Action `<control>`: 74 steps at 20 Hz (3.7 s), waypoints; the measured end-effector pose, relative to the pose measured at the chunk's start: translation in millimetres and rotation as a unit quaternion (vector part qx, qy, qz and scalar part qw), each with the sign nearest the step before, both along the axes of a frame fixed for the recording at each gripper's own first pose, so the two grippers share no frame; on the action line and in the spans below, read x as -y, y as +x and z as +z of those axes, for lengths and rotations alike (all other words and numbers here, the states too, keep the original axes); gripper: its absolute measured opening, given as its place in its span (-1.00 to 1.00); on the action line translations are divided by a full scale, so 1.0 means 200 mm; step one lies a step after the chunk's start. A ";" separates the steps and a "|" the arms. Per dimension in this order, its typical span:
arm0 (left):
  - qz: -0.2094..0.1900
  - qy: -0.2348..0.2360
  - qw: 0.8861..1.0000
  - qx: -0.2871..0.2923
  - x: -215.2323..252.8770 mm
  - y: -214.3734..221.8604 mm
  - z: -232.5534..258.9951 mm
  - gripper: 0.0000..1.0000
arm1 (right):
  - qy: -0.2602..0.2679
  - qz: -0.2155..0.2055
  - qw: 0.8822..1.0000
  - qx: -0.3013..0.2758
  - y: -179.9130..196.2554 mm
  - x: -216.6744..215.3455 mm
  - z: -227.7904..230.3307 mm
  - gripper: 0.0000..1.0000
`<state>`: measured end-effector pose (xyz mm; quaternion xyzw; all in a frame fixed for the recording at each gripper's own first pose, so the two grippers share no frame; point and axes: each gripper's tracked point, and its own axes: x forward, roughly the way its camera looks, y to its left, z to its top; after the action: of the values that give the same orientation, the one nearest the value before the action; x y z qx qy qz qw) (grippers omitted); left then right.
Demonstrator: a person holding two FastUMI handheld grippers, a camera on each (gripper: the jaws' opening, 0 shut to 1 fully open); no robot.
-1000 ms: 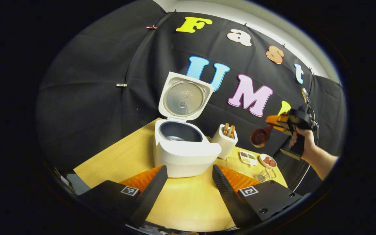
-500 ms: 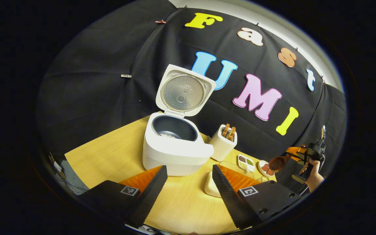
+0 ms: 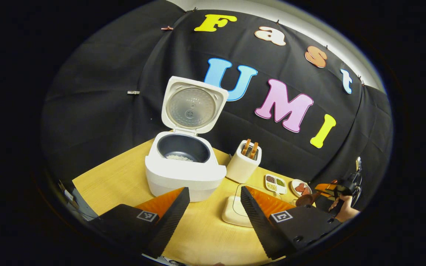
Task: Close the left gripper, press the button to open the rice cooker; take a wooden spoon from the chopstick holder with the right hand, scoop a spoonful of rice and pour it into the rice cooker, then put the wooden spoon back into the chopstick holder.
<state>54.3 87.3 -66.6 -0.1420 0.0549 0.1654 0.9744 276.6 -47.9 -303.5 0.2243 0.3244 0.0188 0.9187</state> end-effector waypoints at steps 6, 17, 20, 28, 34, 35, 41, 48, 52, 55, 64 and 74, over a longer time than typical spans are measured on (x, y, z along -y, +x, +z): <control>0.014 0.016 1.000 0.003 0.00 0.04 0.08 0.91 | 0.009 -0.017 0.999 -0.044 0.00 0.00 -0.25 -0.69; 0.077 0.087 0.992 0.054 -0.34 0.12 0.58 0.92 | 0.019 -0.035 0.999 -0.037 -0.04 0.06 -0.23 0.85; 0.083 0.097 0.988 0.082 -0.43 0.17 0.75 0.92 | -0.015 -0.030 0.999 -0.016 -0.11 0.11 -0.14 0.99; 0.116 0.142 0.975 0.126 -0.72 0.32 1.23 0.90 | -0.118 -0.051 0.989 0.073 -0.29 0.34 0.18 0.97; 0.122 0.178 0.971 0.107 -0.91 0.54 1.43 0.89 | -0.152 -0.047 0.985 0.066 -0.44 0.43 0.23 0.97; 0.122 0.183 0.970 0.106 -0.95 0.58 1.45 0.89 | -0.158 -0.046 0.984 0.070 -0.46 0.43 0.25 0.97; 0.121 0.154 0.977 0.083 -1.18 0.90 1.43 0.88 | -0.192 -0.036 0.978 0.072 -0.61 0.49 0.30 0.97; 0.105 0.176 0.978 0.028 -1.33 1.25 1.27 0.88 | -0.212 -0.039 0.973 0.079 -0.75 0.47 0.36 0.97; 0.114 0.166 0.980 -0.002 -1.35 1.33 1.17 0.92 | -0.208 -0.026 0.975 0.075 -0.80 0.38 0.33 0.97; 0.120 0.149 0.982 -0.011 -1.33 1.30 1.15 0.94 | -0.198 -0.013 0.978 0.070 -0.82 0.31 0.30 0.97; 0.128 0.104 0.983 -0.078 -1.08 1.03 0.92 0.95 | -0.165 0.035 0.981 0.095 -0.80 0.04 0.32 0.97; 0.105 0.071 0.987 -0.104 -0.81 0.79 0.40 0.94 | -0.168 0.096 0.977 0.086 -0.91 -0.07 0.26 0.97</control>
<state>212.3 250.3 14.0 -0.0596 0.1288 0.2837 0.9484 94.6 -34.1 -251.8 0.0320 0.2631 0.0707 0.9616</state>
